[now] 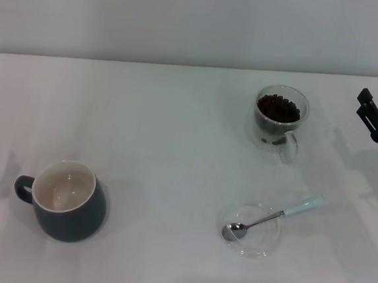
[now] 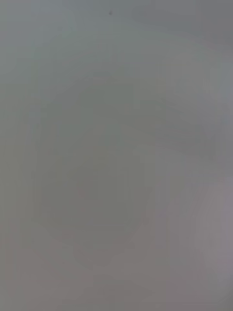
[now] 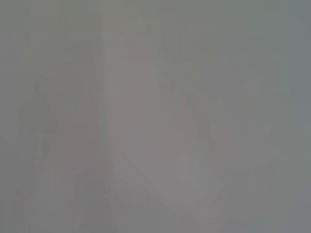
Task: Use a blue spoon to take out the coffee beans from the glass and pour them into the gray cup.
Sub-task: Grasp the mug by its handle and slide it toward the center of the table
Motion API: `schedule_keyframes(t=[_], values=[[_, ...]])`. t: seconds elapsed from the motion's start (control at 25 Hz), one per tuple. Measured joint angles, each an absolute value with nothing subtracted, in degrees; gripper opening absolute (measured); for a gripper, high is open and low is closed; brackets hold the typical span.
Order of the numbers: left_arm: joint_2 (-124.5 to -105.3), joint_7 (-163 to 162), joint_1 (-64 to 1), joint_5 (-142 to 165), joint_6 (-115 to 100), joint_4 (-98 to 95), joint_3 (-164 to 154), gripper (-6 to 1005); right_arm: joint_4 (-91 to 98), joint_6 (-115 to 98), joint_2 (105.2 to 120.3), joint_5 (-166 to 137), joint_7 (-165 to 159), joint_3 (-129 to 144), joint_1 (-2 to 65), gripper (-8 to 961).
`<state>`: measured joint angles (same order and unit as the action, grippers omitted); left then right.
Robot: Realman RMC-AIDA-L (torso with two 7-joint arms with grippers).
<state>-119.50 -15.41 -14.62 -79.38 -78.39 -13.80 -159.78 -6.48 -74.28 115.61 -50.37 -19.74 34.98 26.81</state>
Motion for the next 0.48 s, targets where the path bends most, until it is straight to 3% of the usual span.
schedule_keyframes(t=[0.48], values=[[-119.41,-15.50,-11.66,-79.50,-81.41,-13.72,-159.80,878,-5.16,-74.37,115.41,-48.91,-21.48,34.88,25.09,797]])
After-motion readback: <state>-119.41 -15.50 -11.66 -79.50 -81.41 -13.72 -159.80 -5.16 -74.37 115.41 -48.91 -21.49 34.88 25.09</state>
